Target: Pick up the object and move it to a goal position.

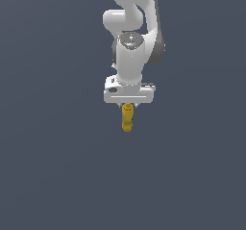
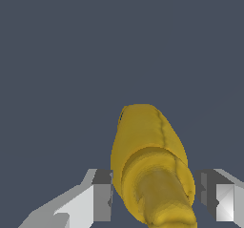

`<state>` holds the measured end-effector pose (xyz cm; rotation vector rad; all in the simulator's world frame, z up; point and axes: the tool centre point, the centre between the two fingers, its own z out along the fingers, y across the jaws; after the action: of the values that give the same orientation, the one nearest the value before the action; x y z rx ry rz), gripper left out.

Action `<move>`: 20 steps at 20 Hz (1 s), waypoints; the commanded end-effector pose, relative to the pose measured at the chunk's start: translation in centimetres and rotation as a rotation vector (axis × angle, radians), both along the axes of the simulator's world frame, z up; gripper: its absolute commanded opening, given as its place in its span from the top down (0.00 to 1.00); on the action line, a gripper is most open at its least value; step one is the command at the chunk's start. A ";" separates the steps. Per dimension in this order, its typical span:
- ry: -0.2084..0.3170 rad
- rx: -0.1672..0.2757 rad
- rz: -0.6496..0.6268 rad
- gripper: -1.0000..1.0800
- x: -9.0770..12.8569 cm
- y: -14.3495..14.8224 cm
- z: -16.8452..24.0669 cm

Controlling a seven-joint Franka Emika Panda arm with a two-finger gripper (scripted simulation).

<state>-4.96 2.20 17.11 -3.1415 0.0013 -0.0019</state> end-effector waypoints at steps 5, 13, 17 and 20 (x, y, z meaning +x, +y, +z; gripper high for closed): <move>0.000 0.000 0.000 1.00 0.1 -0.3 0.1; 0.000 0.000 0.000 1.00 1.0 -4.4 1.7; 0.000 0.000 0.000 1.00 1.9 -7.9 3.1; 0.001 0.000 0.000 1.00 2.6 -10.7 4.2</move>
<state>-2.85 -7.07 20.36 -3.1404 0.0019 0.0114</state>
